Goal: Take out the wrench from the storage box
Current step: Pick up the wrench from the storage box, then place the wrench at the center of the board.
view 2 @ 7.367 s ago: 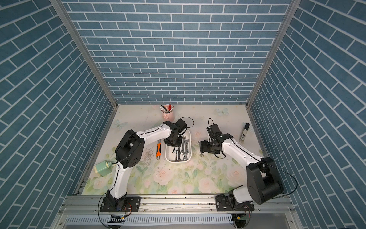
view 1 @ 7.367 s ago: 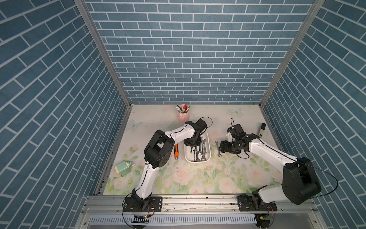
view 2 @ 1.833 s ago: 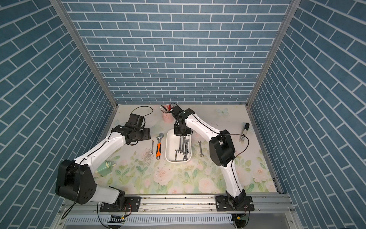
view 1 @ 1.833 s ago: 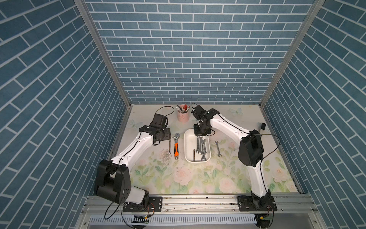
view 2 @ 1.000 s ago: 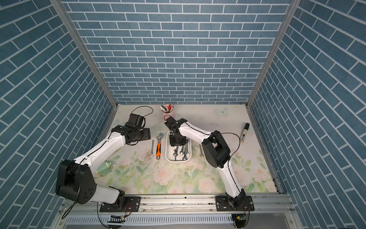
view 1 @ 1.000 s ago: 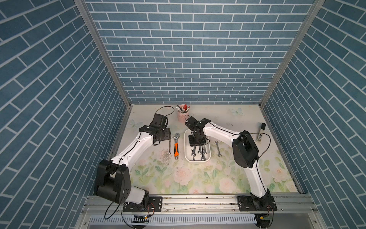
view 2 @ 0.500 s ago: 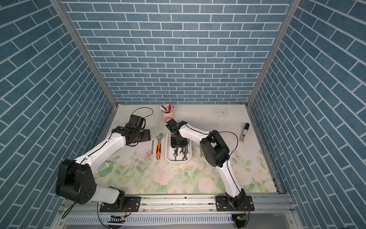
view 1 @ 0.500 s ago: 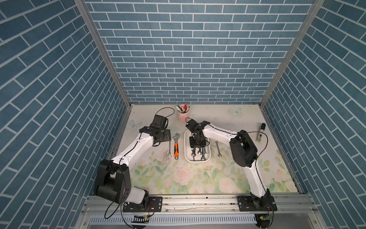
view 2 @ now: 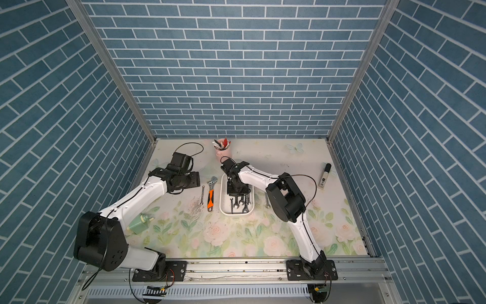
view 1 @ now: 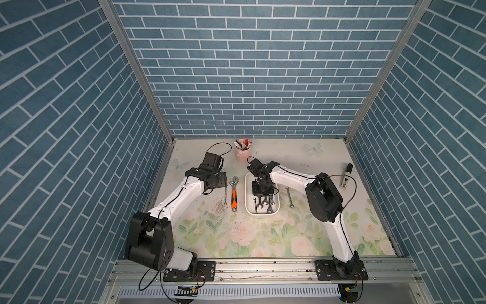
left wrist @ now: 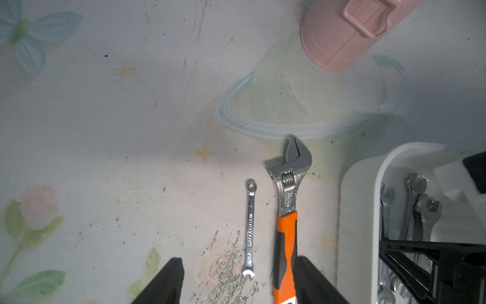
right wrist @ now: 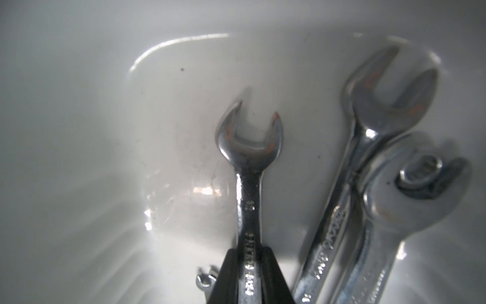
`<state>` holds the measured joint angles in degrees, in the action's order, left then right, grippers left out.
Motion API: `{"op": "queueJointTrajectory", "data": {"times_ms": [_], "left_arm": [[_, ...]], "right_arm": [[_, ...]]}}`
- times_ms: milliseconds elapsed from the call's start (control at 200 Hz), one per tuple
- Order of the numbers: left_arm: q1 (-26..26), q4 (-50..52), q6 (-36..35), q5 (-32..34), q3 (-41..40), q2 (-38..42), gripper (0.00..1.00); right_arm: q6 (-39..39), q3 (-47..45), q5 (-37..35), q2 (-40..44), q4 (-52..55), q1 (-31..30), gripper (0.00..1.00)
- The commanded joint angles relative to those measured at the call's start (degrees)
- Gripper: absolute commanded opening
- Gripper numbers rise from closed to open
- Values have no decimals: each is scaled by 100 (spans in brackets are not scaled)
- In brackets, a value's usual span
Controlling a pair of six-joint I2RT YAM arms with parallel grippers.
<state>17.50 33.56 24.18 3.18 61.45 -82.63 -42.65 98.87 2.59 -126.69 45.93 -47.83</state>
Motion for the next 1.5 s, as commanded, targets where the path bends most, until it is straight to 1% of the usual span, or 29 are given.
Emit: {"op": "queueJointTrajectory", "data": {"times_ms": [0,200,225,580,925,1070,1300,1495], "left_arm": [[-45,23,-1,51,-40,-16,71],[-45,69,-10,90,-31,-2,71],[-45,78,-6,103,-30,1,71],[-47,142,-20,187,-2,15,71],[-53,220,-21,275,53,1,71],[-53,282,-19,296,95,-12,71],[-53,413,8,264,183,10,71],[-45,476,81,255,166,82,71]], "right_arm": [[68,-215,-82,-59,125,-16,12],[187,-23,-250,56,353,15,11],[206,16,-259,244,399,20,10],[446,452,-486,833,1052,167,9],[642,340,-661,1686,1418,474,9],[786,-69,-734,2028,1344,688,9],[1073,-1238,-561,2534,790,1090,9],[1472,-2117,-379,2750,298,1450,9]]}}
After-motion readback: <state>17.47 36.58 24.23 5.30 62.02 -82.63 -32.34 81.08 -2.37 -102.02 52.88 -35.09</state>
